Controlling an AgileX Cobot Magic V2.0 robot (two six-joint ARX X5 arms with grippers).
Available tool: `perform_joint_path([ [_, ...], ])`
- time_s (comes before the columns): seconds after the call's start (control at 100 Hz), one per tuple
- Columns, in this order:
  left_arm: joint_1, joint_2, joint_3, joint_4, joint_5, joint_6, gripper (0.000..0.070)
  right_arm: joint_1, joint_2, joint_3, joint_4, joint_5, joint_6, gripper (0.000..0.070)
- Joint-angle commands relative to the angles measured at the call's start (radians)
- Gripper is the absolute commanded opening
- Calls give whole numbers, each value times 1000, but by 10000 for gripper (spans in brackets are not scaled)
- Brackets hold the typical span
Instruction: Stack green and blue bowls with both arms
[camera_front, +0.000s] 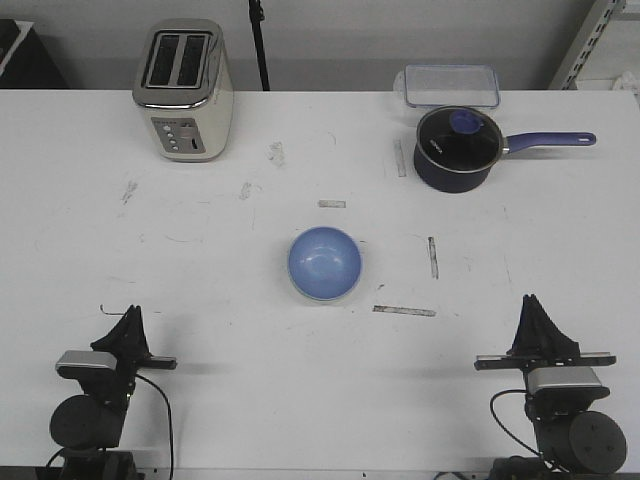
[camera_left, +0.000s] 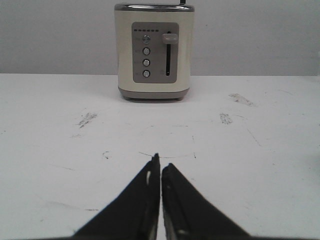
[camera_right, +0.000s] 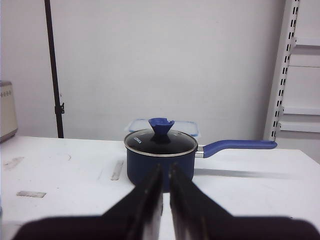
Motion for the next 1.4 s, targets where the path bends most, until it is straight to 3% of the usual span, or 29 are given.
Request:
perform_joint_path([
  [0.0,4,-3,-22,27,0,-1,2,-2,-2,6,10,1,-1,15],
  [1.1,5,-3,-22,32,0,0,2,-14,-2,1,0,8,-2,15],
  [1.39,5,-3,-22,32,0,0,2,-19,-9,-141,62,7,-1,15],
])
